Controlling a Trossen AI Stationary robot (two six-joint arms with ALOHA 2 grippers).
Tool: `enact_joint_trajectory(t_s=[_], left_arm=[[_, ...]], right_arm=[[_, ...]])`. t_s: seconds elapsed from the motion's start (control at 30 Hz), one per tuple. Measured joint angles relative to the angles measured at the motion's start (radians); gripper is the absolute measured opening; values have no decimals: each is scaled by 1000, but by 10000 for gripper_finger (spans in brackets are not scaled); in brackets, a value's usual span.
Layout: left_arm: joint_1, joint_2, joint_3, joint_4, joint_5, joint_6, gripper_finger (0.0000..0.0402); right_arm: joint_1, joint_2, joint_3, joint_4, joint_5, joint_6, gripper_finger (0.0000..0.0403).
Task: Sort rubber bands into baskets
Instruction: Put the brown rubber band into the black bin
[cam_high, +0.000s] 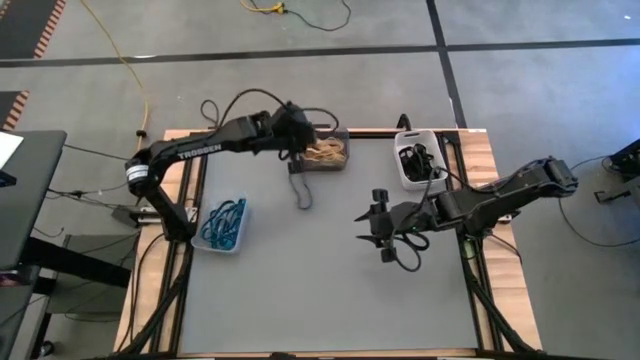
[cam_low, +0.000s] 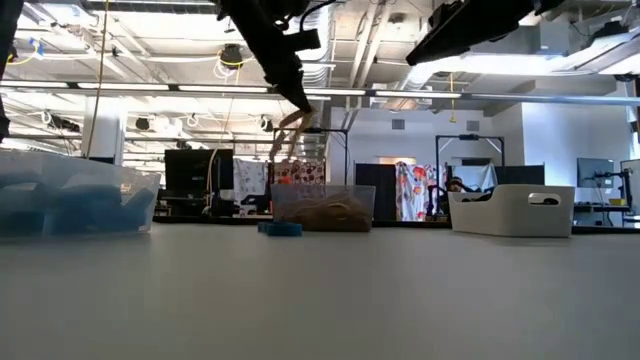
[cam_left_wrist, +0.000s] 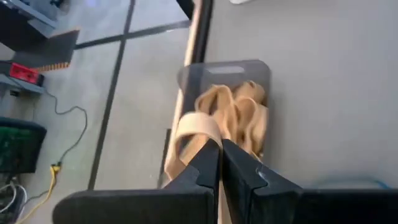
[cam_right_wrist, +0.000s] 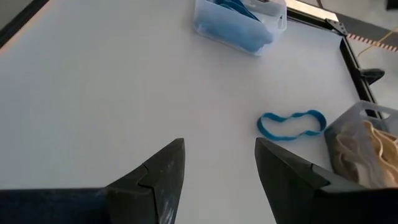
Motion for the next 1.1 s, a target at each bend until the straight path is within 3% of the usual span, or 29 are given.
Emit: enact_joint_trajectory(t_s=[0.37, 0.8, 1.1], left_arm=[[97, 62, 1, 139, 85, 23, 0], [98, 298, 0, 221, 131, 36, 0], [84, 314, 0, 393, 142, 29, 0]], right_arm=[[-30, -1, 0, 1, 4, -54, 223], [-40, -1, 0, -16, 0, -16, 223], [-46, 0, -28, -19, -3, -1, 223]])
